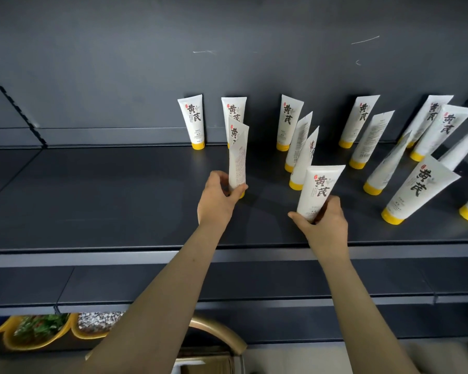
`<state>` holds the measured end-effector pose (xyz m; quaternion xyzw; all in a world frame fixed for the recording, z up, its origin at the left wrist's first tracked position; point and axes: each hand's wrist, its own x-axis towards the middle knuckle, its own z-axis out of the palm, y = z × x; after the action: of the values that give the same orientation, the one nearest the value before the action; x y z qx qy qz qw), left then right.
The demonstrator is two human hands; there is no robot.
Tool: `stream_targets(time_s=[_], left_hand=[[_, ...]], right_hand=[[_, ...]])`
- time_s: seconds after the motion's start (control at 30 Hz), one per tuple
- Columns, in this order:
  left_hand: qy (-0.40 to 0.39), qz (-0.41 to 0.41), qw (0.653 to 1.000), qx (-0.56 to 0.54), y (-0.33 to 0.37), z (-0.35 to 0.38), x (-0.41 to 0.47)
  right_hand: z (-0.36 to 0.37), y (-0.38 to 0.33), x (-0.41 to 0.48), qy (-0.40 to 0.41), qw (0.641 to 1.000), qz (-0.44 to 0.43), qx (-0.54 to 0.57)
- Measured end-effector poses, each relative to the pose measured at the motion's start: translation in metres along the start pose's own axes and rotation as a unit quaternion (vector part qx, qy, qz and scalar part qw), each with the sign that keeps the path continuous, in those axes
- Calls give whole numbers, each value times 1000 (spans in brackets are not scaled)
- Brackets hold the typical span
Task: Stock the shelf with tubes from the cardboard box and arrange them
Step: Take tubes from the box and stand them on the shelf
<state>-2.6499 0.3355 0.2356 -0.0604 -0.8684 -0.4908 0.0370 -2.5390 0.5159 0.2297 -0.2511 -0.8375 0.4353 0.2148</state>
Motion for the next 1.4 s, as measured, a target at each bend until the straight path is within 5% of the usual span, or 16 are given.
stream_targets(time_s=[0.3, 0.53, 0.83, 1.0, 1.23, 1.4], left_hand=[[-61, -26, 998, -24, -9, -41, -36], [-174, 65, 979, 88, -21, -110, -97], [-318, 79, 899, 291, -55, -191, -171], [-330, 47, 883, 330, -76, -219, -198], [-318, 3, 876, 364, -115, -220, -244], [-378, -75, 845, 372, -169, -199, -292]], right_hand=[[-18, -8, -43, 5, 999, 26, -34], [-32, -51, -102, -157, 980, -53, -106], [-7, -119, -182, -450, 825, -67, -335], [21, -122, -211, -497, 769, -84, -393], [48, -94, -237, -535, 737, -123, -395], [71, -43, -250, -598, 695, -137, -376]])
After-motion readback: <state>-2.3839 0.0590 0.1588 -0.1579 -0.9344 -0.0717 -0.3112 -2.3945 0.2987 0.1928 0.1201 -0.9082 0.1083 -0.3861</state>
